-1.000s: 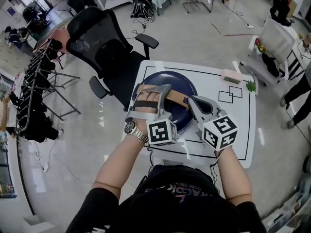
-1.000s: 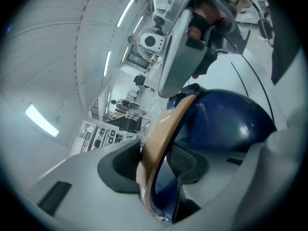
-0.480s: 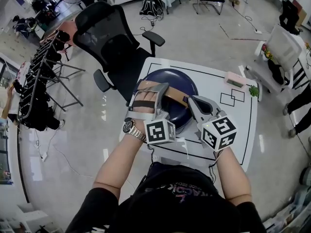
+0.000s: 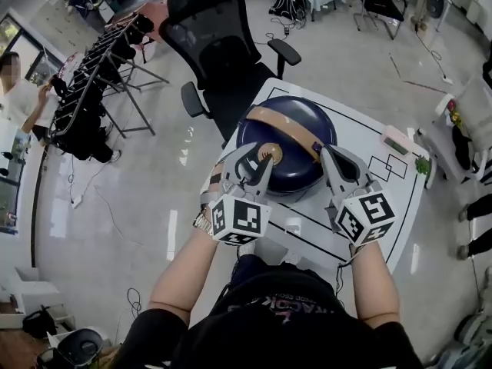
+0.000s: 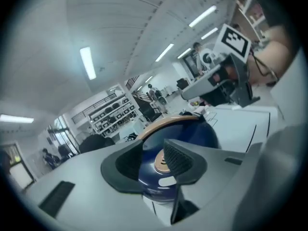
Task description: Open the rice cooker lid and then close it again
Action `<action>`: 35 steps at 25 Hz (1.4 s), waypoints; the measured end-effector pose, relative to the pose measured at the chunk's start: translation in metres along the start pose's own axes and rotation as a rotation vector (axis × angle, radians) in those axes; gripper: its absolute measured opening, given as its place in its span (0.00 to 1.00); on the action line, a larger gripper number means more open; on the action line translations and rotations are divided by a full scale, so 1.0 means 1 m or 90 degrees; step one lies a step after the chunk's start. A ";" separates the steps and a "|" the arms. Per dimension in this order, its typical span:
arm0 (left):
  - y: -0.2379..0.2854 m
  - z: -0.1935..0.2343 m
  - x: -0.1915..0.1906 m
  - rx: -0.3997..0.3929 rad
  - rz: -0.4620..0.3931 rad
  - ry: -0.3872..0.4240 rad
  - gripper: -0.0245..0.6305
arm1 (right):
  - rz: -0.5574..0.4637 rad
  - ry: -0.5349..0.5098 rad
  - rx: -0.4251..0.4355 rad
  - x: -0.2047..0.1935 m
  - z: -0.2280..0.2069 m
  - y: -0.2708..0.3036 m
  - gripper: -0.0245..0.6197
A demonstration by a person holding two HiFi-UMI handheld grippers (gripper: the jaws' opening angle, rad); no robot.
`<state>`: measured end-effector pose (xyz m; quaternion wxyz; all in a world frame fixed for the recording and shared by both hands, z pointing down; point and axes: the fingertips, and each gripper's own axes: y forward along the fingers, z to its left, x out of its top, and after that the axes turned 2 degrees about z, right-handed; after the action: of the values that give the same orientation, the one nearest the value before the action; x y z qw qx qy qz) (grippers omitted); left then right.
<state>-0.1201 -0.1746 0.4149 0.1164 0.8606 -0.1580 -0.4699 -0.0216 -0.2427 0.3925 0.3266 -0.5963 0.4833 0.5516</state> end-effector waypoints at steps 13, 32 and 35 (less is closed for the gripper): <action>-0.081 0.021 -0.005 -0.079 -0.108 -0.355 0.04 | -0.024 -0.034 0.044 0.012 0.074 0.001 0.04; -0.202 -0.017 -0.033 -0.197 -0.168 -0.294 0.04 | -0.031 -0.050 -0.109 -0.020 0.197 -0.094 0.04; -0.218 -0.034 -0.031 -0.225 -0.179 -0.296 0.04 | -0.021 -0.051 -0.135 -0.027 0.208 -0.117 0.04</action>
<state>-0.0719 0.0402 0.3804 0.1590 0.7102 0.0244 -0.6854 0.0188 -0.0071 0.3647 0.2896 -0.6129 0.3987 0.6176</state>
